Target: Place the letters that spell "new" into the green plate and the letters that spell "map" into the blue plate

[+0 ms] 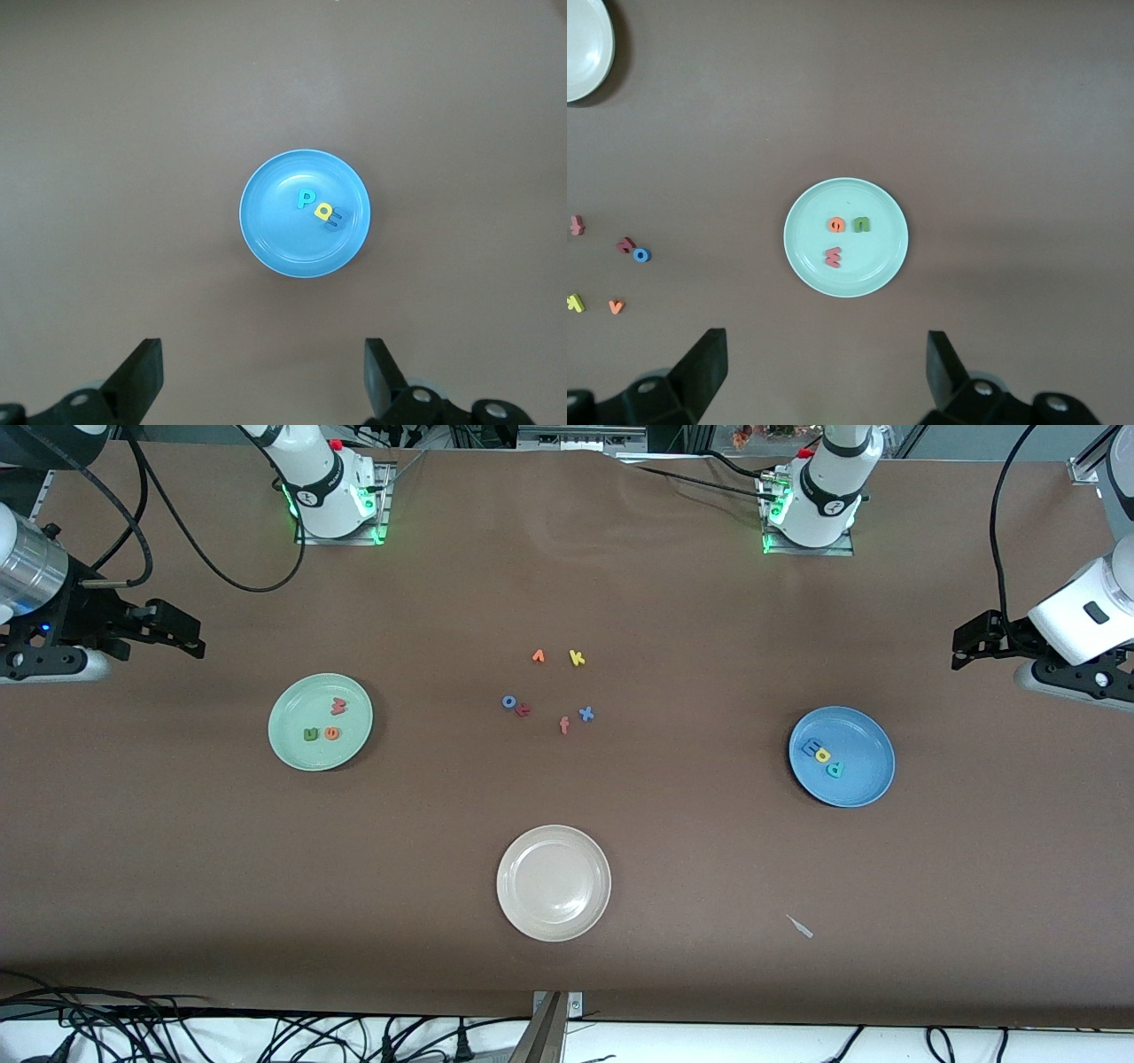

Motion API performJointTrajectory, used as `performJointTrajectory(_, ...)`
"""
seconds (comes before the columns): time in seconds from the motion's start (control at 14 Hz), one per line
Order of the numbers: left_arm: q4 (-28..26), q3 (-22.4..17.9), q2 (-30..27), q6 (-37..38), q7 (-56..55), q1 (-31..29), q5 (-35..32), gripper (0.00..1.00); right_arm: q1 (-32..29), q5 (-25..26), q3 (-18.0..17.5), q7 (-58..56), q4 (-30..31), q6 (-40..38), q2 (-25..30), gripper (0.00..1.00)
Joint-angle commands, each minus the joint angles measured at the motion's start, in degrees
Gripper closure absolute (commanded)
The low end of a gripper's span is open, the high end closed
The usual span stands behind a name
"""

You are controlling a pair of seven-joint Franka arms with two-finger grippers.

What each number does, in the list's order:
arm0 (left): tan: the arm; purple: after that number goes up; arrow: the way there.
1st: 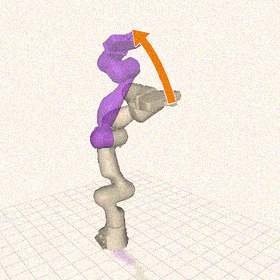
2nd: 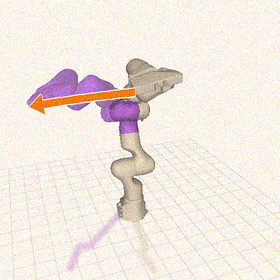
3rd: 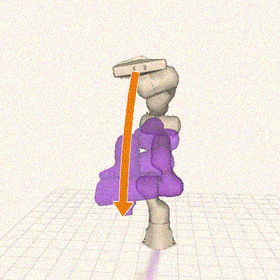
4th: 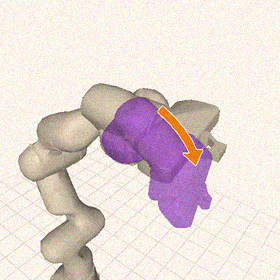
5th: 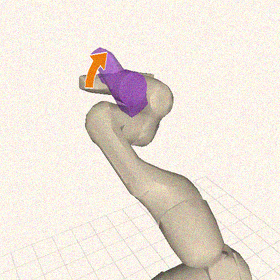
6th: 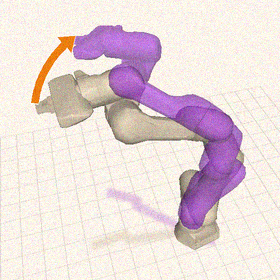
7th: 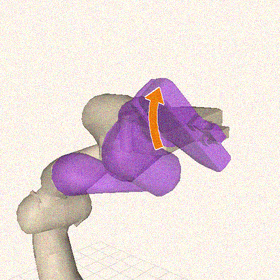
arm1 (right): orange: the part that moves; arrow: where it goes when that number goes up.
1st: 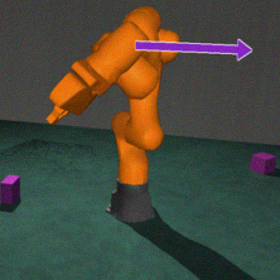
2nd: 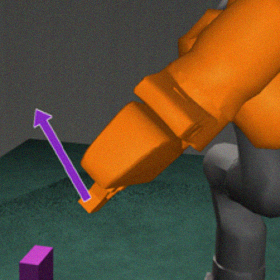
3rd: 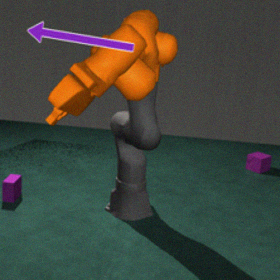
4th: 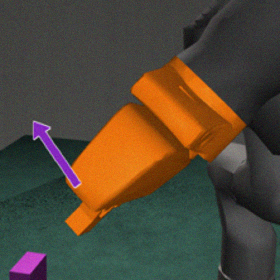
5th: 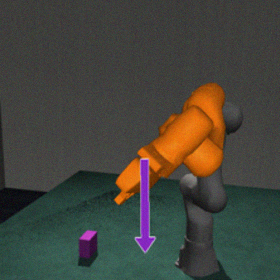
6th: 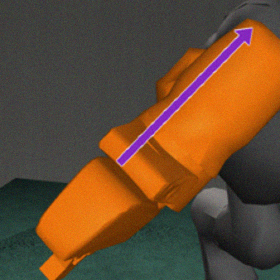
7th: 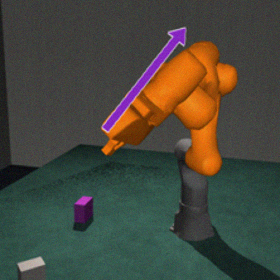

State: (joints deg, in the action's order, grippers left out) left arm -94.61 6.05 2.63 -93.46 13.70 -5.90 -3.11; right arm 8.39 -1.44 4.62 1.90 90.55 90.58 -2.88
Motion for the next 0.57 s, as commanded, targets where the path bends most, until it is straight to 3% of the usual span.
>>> performJointTrajectory(0.0, -0.2, -0.1, -0.3, -1.7, 0.4, 0.0, 1.3, 0.00, -1.3, -0.8, -0.9, 0.2, -0.6, -1.3, 0.6, 0.01)
performJointTrajectory(0.21, -0.2, -0.2, -0.2, -3.0, 0.4, -0.2, 5.0, 0.00, -1.3, -0.3, -0.6, -0.3, -0.6, -2.1, 0.6, 0.00)
performJointTrajectory(0.5, -0.2, -0.2, -0.2, -2.9, 0.2, -0.2, 4.6, 0.00, -1.3, -0.2, -0.5, -0.2, -1.1, -2.1, 0.6, 0.01)
